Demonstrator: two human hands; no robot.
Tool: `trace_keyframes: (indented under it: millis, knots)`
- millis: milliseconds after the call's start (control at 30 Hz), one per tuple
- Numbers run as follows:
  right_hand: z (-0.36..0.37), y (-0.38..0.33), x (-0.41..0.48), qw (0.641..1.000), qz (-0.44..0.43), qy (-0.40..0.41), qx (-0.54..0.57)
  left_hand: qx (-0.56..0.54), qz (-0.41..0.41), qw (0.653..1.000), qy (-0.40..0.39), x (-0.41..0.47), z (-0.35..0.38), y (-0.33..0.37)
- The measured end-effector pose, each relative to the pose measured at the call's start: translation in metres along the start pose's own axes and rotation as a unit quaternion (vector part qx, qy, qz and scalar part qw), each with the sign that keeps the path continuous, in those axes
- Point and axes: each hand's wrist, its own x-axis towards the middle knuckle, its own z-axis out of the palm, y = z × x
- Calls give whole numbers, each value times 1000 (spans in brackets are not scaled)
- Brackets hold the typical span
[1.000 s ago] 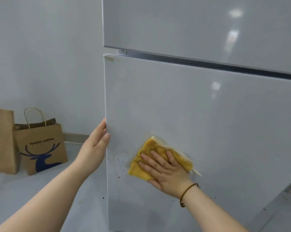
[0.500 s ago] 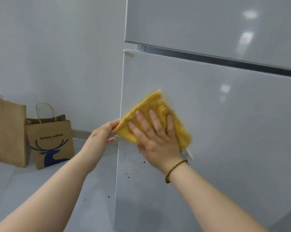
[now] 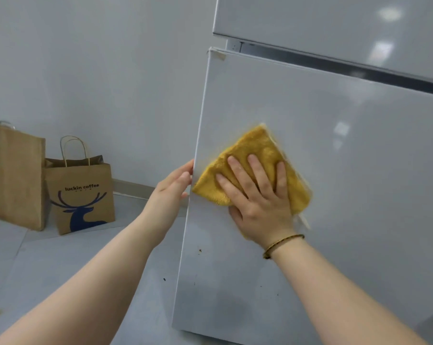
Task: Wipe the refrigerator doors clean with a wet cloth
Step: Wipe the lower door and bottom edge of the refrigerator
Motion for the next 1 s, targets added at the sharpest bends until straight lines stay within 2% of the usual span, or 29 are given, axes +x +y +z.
trace_keyframes:
  millis: [67, 100, 167, 267, 333, 400, 533, 633, 767, 833, 900, 1000]
  knots:
    - [8, -31, -24, 998, 57, -28, -20, -1, 4, 1000, 7, 2, 2, -4]
    - [13, -47, -40, 997, 52, -51, -24, 7, 6, 1000, 12, 2, 2, -6]
    - [21, -74, -70, 992, -49, -114, -15, 23, 17, 999, 19, 3, 2, -12]
    - [22, -86, -87, 938, -267, -221, -16, 52, 39, 998, 3, 0, 2, -22]
    - [18, -71, -81, 922, -315, -225, -24, 87, 46, 995, -8, -4, 0, -25]
    - [13, -45, -66, 938, -291, -190, -18, 107, 60, 992, 4, -5, -4, -29]
    - [1, -8, -45, 988, -124, -95, -10, 100, 17, 994, 33, -11, -11, -44]
    - [7, -20, -59, 996, -52, -65, -12, 90, 9, 995, 34, -15, -4, -61]
    - [24, -65, -95, 998, 36, -59, 3, 85, 37, 993, 70, -15, 2, -73]
    - [34, -89, -127, 996, 19, -81, 21, 74, 62, 992, 81, -18, 6, -84]
    - [43, -112, -164, 990, -59, -119, 44, 73, 78, 991, 85, -25, 8, -93]
    - [50, -129, -211, 969, -168, -177, 34, 141, 70, 983, 97, -36, 10, -111]
